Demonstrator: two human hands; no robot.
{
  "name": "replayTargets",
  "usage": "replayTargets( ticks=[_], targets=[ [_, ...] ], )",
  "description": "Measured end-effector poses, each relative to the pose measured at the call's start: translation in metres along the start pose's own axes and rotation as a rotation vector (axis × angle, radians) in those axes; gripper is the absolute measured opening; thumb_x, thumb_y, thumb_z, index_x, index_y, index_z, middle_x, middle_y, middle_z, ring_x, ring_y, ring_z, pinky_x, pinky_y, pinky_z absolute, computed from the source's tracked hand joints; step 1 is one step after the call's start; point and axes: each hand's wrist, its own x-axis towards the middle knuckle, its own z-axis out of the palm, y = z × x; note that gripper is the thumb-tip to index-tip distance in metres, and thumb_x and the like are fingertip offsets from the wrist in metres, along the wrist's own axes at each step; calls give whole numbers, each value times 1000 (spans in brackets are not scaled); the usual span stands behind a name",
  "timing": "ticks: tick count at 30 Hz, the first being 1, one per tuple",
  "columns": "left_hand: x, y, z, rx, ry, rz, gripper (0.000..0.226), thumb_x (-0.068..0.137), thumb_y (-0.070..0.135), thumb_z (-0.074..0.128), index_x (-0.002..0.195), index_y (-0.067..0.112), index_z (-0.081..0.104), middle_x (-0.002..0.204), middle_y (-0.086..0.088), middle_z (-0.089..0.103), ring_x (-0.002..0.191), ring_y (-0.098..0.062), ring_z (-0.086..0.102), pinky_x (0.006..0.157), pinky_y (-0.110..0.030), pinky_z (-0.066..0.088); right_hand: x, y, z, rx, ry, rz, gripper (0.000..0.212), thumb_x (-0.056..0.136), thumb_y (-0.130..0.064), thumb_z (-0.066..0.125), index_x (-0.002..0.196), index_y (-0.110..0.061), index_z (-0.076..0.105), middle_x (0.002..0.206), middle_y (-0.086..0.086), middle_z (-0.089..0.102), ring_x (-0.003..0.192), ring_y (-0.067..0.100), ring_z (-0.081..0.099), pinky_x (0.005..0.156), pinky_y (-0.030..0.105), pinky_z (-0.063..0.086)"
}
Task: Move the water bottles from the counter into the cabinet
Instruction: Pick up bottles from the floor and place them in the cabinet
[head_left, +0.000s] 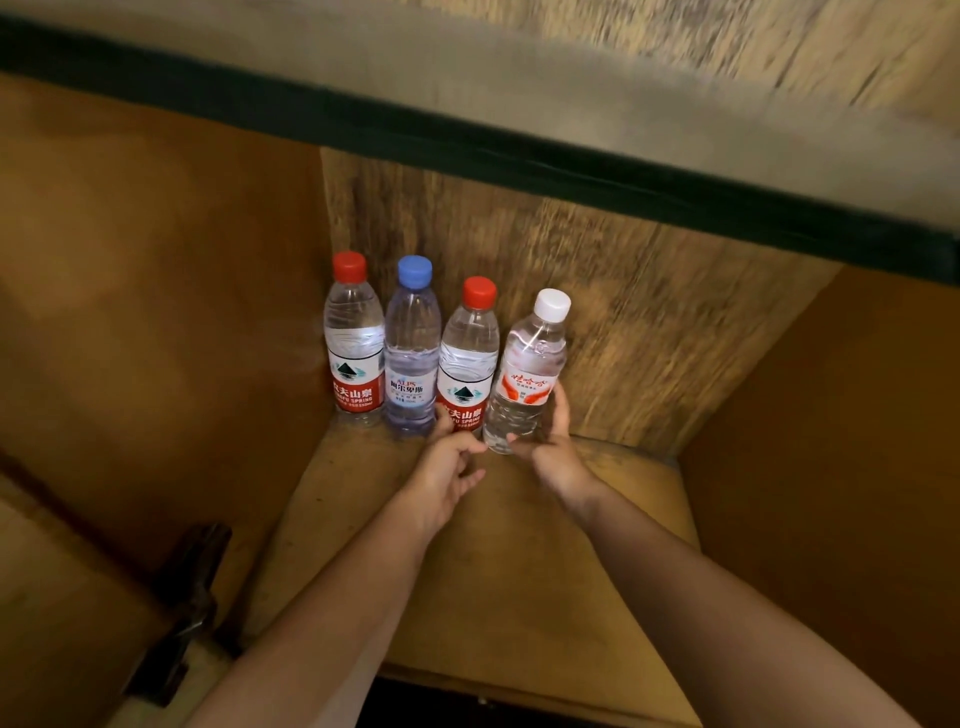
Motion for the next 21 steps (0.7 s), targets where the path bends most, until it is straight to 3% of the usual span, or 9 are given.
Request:
replayTargets(
  ticks=[1,3,5,8,10,12,14,17,21],
  targets=[
    [-3,-1,-1,5,-1,-9,85,80,-6,46,145,39,17,141,1,42,131,-23,38,95,-40,37,-2,-1,0,0,3,11,97,74,17,60,147,-22,8,126,-9,41,117,8,41,73,1,43],
    [-11,-3,-2,6,29,-43,81,82,-5,46,146,36,17,143,-1,40,133,-23,36,96,-42,37,-8,-5,0,-19,10,36,100,74,16,62,148,-22,6,123,-11,41,118,7,40,84,6,42],
    [-22,-6,-1,-75,97,-105,63,85,-2,45,141,22,32,142,-8,42,128,-24,40,93,-42,40,-21,-12,-3,-48,29,84,99,76,13,62,148,-23,4,128,-5,43,120,12,44,94,17,41],
    [-44,-13,4,-219,115,-185,44,88,5,40,131,15,43,132,-11,53,119,-26,50,88,-40,41,-52,-21,-7,-31,87,101,78,81,17,54,144,-14,20,111,-4,51,93,8,57,70,3,45],
    [-65,-19,13,-138,67,-191,41,90,6,36,128,17,46,120,-8,60,105,-22,57,82,-35,43,-80,-27,-13,-49,130,123,60,83,16,52,136,-7,35,104,-2,50,95,12,56,64,2,43],
    [-88,-26,22,-20,39,-173,34,90,6,36,117,20,52,101,-2,66,85,-14,60,70,-27,43,-108,-29,-23,-110,147,108,44,84,15,49,126,2,47,108,7,52,95,12,50,66,3,40],
    [-110,-34,28,111,46,-136,29,90,5,39,104,21,58,85,1,66,64,-6,60,58,-21,44,-137,-29,-34,-178,135,90,39,83,17,45,120,5,52,97,6,53,87,10,49,71,8,40],
    [-142,-46,42,223,46,-88,27,90,1,45,89,23,61,74,-1,63,40,2,52,43,-13,39,-186,-28,-56,-367,145,11,35,82,15,49,108,-4,60,90,-3,53,85,11,52,75,8,40],
    [-188,-68,67,317,-7,-59,26,89,0,46,89,20,63,70,0,63,50,-7,50,42,-12,38,-247,-21,-90,-586,151,-93,31,82,4,57,99,-20,64,94,-9,55,86,0,54,79,11,42]
  ],
)
